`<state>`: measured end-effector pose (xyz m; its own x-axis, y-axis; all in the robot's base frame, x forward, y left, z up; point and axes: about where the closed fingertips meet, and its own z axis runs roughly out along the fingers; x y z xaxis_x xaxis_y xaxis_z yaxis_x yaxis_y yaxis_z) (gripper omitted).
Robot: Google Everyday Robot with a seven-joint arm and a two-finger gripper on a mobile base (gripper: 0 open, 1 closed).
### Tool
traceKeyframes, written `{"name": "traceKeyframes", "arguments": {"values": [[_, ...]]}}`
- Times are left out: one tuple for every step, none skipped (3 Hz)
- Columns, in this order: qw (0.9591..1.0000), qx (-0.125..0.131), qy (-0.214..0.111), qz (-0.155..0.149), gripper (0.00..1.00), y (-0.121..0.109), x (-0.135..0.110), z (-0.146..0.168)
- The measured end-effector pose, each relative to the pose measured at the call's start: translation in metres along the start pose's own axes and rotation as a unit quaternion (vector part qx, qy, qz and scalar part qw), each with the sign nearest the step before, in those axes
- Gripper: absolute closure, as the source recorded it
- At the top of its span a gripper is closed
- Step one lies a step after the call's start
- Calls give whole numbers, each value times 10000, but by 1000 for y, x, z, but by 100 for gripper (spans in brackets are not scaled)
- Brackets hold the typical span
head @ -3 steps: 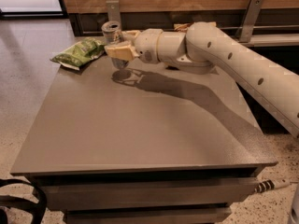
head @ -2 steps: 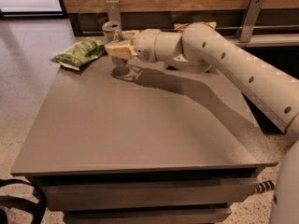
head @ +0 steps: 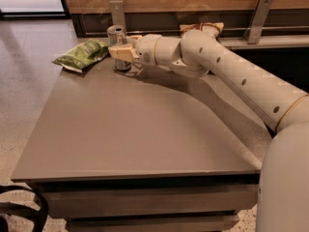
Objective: Move redbull can near green jalapeno chip bag
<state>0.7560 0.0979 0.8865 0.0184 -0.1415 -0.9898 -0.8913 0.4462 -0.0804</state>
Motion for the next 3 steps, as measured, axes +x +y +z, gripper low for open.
{"name": "traceKeyframes", "arguments": {"values": [[9998,20,-61,173,100,-6,6,13],[9995,-71,-169,245,100,-7,5,27],[9995,-87,-169,244,81,-5,5,29]]}}
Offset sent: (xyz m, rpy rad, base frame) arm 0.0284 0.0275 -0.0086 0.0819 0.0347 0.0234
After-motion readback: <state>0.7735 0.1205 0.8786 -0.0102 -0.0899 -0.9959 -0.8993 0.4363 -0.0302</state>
